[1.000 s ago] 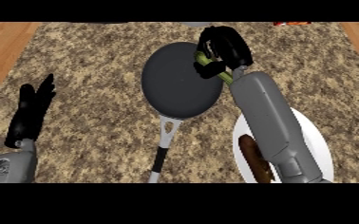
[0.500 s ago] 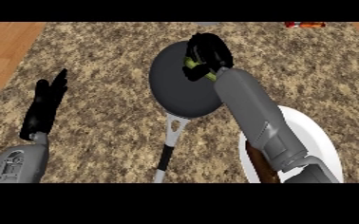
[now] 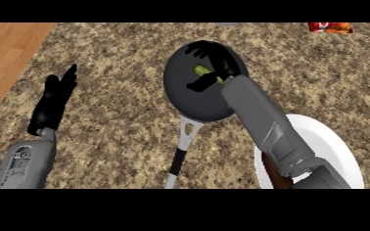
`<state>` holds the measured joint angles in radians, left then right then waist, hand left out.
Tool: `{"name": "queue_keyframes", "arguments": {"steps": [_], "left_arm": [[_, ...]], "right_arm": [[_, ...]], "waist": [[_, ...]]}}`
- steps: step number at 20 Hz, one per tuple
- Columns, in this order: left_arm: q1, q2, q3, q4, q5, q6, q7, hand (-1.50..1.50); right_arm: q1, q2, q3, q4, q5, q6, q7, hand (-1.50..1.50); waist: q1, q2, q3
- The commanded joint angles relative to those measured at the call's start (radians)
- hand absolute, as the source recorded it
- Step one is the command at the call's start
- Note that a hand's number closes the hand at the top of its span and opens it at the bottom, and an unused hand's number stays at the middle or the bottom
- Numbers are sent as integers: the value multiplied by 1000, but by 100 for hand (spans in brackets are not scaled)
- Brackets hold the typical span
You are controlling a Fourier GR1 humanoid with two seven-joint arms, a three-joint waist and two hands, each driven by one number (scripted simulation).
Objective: Pick the squash from the plate and place it in the pan
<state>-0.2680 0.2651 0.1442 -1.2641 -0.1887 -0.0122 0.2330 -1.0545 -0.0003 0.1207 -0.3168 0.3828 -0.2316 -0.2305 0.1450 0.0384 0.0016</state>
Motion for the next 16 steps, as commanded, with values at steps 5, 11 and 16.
{"name": "queue_keyframes", "arguments": {"steps": [5,11,16], "left_arm": [[-32,11,-3,-9,2,-16,29,0],[12,-3,0,12,-13,12,-16,0],[20,3,21,-10,14,1,10,0]], "right_arm": [[10,0,-6,17,-165,-40,-138,-150],[-5,0,-37,2,-307,-125,-200,-150],[-56,0,-106,65,-371,-159,-199,-150]], "waist": [[15,2,2],[-5,-10,0],[-40,-11,0]]}}
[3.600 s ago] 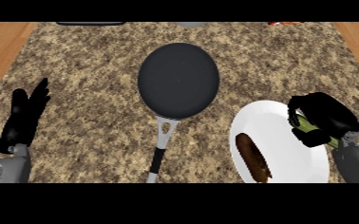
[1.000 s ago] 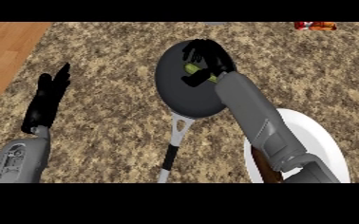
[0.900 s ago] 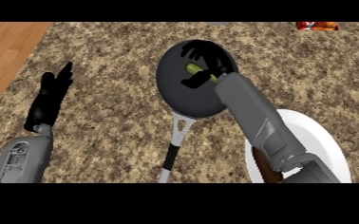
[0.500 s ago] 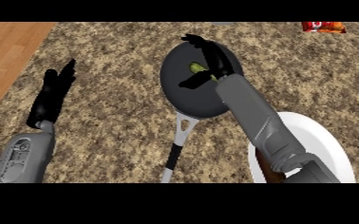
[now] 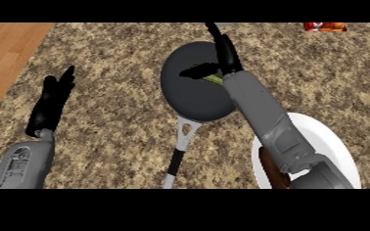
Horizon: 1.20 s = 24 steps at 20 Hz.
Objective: Pick the squash from the plate and place it in the pan
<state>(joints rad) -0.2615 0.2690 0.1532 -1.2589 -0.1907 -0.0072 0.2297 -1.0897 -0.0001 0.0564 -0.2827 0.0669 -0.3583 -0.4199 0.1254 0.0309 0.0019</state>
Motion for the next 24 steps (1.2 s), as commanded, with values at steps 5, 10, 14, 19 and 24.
{"name": "queue_keyframes", "arguments": {"steps": [5,10,14,19,24], "left_arm": [[45,-6,20,-26,-6,36,25,0],[136,20,44,-106,16,12,38,0],[113,35,69,-45,25,5,-12,0],[146,1,43,-98,-5,41,20,0],[131,23,67,-74,29,-4,14,0]], "right_arm": [[-29,-54,-100,57,-64,-2,-40,-150],[20,-245,-141,37,-96,171,-69,-150],[49,-375,-157,26,-110,337,-71,-150],[120,-492,-163,41,-105,504,-131,-150],[155,-548,-163,29,-89,590,-147,-150]], "waist": [[-77,-13,-1],[-93,-23,-1],[-112,-24,-1],[-107,-24,-1],[-109,-25,-1]]}}
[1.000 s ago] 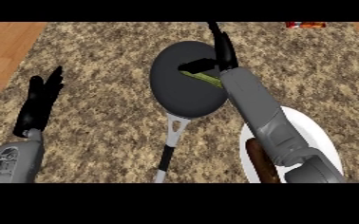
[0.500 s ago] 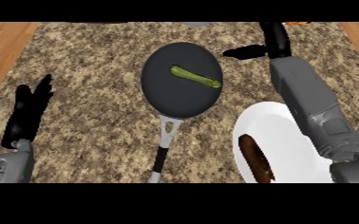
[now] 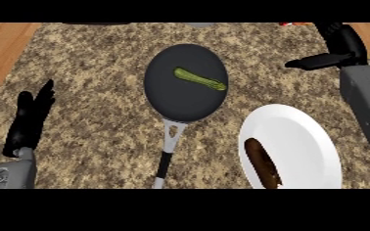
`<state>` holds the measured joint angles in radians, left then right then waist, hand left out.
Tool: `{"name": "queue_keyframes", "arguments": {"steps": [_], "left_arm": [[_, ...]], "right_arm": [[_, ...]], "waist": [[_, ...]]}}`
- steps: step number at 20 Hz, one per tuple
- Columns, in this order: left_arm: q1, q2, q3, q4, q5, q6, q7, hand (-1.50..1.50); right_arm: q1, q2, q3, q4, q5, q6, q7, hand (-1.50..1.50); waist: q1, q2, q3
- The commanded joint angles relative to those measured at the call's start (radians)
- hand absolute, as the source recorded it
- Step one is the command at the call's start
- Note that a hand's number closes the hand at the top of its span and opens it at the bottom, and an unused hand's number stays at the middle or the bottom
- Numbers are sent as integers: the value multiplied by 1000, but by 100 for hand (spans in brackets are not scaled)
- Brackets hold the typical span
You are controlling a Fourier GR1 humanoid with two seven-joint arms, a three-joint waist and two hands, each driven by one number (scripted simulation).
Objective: Pick the squash from the plate and place it in the pan
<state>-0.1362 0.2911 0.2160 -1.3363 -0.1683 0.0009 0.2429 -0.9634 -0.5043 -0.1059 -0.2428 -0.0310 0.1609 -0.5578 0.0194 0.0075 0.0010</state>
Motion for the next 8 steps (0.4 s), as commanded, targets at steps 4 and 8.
{"name": "queue_keyframes", "arguments": {"steps": [4,8], "left_arm": [[-37,-33,-27,-11,-33,40,24,0],[-16,9,-3,-17,-11,-11,31,0]], "right_arm": [[52,-140,-9,46,26,152,-102,-150],[61,-182,-23,55,32,180,-117,-150]], "waist": [[12,8,1],[10,5,1]]}}
